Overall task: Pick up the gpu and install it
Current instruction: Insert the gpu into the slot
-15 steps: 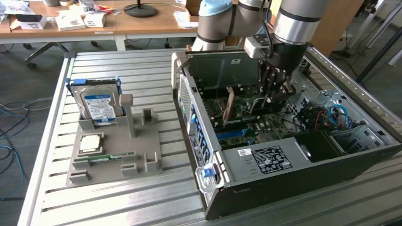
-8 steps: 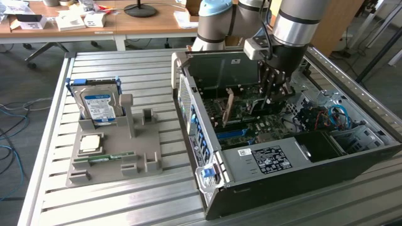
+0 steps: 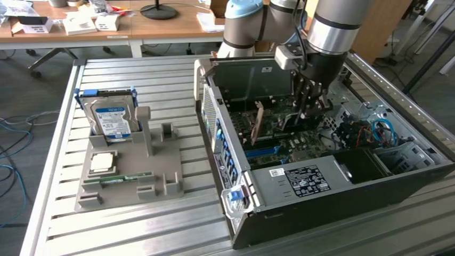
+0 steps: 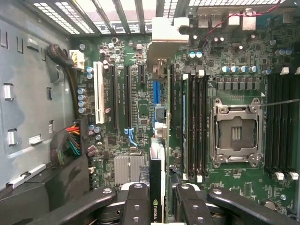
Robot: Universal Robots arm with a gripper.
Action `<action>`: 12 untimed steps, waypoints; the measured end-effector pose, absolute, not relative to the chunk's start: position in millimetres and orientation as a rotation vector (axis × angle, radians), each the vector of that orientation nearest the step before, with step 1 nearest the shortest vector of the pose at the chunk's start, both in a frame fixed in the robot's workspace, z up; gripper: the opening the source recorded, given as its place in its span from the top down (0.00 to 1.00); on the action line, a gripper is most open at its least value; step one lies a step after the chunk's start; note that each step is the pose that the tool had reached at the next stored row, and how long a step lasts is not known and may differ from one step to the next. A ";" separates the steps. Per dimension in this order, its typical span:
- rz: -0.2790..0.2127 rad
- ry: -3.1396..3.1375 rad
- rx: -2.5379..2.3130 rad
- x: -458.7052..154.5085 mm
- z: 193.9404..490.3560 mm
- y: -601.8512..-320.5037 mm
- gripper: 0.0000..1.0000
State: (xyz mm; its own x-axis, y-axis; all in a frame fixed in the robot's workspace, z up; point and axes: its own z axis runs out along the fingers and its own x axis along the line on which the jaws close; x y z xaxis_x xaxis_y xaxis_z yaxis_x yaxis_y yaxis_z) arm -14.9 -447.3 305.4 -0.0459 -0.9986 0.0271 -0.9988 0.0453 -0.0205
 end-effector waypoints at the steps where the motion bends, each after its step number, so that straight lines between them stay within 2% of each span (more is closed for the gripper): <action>1: 0.052 -2.267 2.167 -15.1 305.2 -447.6 0.74; 12: 0.048 -2.270 2.168 -19.9 301.2 -450.4 0.74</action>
State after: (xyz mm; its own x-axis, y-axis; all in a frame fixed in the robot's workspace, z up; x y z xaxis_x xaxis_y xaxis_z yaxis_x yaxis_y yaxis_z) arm -19.9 -450.4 301.2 -0.0458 -0.9987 0.0225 -0.9988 0.0453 -0.0204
